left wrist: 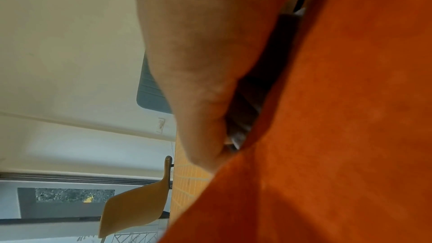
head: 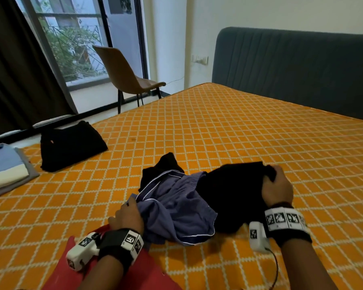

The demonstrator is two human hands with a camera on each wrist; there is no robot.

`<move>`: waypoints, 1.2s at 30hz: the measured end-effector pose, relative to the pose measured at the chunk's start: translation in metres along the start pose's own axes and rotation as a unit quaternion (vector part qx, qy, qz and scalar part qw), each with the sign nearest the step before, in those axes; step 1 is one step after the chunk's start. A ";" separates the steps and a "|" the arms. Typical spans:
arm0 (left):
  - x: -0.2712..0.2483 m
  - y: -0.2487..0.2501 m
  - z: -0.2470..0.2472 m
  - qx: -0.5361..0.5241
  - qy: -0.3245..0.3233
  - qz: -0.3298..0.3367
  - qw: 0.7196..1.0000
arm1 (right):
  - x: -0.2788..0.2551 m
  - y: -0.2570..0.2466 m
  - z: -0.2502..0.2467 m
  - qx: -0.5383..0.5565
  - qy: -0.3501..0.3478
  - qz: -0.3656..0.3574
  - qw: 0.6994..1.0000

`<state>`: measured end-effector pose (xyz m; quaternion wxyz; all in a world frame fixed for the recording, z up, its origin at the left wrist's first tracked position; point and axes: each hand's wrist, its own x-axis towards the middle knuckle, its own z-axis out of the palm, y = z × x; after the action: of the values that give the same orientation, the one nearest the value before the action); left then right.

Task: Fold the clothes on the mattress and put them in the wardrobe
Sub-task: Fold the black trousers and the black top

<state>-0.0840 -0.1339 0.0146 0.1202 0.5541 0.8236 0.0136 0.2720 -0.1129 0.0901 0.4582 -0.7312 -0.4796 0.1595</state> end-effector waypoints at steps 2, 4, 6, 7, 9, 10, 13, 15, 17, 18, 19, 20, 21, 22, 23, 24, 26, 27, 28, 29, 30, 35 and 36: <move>0.001 -0.004 0.000 0.029 -0.023 0.002 0.999 | 0.014 -0.032 -0.003 0.030 0.035 -0.049 0.998; 0.000 -0.008 -0.002 0.042 -0.046 0.015 0.998 | 0.025 -0.068 -0.008 0.063 0.080 -0.085 0.991; -0.002 -0.011 -0.007 0.035 -0.072 0.056 0.995 | 0.040 -0.104 -0.015 0.107 0.131 -0.096 0.981; -0.005 -0.012 -0.011 0.033 -0.090 0.083 0.992 | 0.049 -0.122 -0.020 0.131 0.152 -0.098 0.975; -0.011 -0.012 -0.023 0.018 -0.145 0.128 0.981 | 0.066 -0.160 -0.026 0.183 0.157 -0.125 0.962; -0.015 -0.011 -0.031 0.012 -0.173 0.136 0.975 | 0.071 -0.180 -0.025 0.206 0.135 -0.152 0.957; -0.019 -0.001 -0.058 -0.081 -0.125 0.176 0.973 | 0.059 -0.234 -0.007 0.245 0.001 -0.257 0.935; -0.019 0.017 -0.085 -0.293 -0.052 0.222 0.928 | 0.034 -0.256 0.015 0.228 -0.116 -0.298 0.920; -0.025 0.043 -0.118 -0.474 -0.004 0.242 0.847 | 0.001 -0.263 0.038 0.201 -0.224 -0.358 0.884; -0.023 0.054 -0.132 -0.545 0.016 0.223 0.808 | -0.016 -0.263 0.047 0.191 -0.278 -0.380 0.862; -0.021 0.062 -0.144 -0.596 0.023 0.190 0.780 | -0.032 -0.261 0.054 0.185 -0.327 -0.399 0.836; -0.017 0.066 -0.153 -0.625 0.020 0.155 0.765 | -0.044 -0.259 0.059 0.183 -0.359 -0.410 0.818; -0.013 0.065 -0.158 -0.647 0.027 0.129 0.751 | -0.052 -0.255 0.062 0.198 -0.379 -0.416 0.803; -0.010 0.061 -0.162 -0.681 0.034 0.111 0.723 | -0.056 -0.251 0.063 0.218 -0.378 -0.422 0.795; -0.008 0.055 -0.168 -0.725 0.042 0.096 0.681 | -0.057 -0.245 0.067 0.235 -0.348 -0.436 0.796; -0.009 0.047 -0.176 -0.765 0.051 0.089 0.636 | -0.056 -0.237 0.072 0.237 -0.295 -0.452 0.807; -0.009 0.034 -0.193 -0.809 0.074 0.092 0.575 | -0.053 -0.211 0.087 0.213 -0.197 -0.468 0.835; -0.011 0.027 -0.201 -0.822 0.084 0.093 0.556 | -0.054 -0.197 0.097 0.198 -0.177 -0.454 0.850; -0.014 0.019 -0.207 -0.831 0.098 0.096 0.539 | -0.058 -0.183 0.106 0.188 -0.186 -0.426 0.865; -0.017 0.010 -0.210 -0.834 0.108 0.105 0.530 | -0.064 -0.174 0.115 0.189 -0.221 -0.392 0.873; -0.020 -0.001 -0.213 -0.834 0.114 0.122 0.526 | -0.071 -0.169 0.124 0.202 -0.272 -0.362 0.868; -0.041 -0.057 -0.229 -0.833 0.132 0.182 0.505 | -0.093 -0.181 0.177 0.204 -0.326 -0.345 0.856; -0.044 -0.069 -0.235 -0.834 0.142 0.181 0.502 | -0.098 -0.187 0.184 0.208 -0.336 -0.344 0.852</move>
<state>-0.1813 -0.1750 0.2405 0.4033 0.3249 0.3187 0.7938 -0.0040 -0.0783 0.1261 0.4361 -0.3093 -0.7807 0.3235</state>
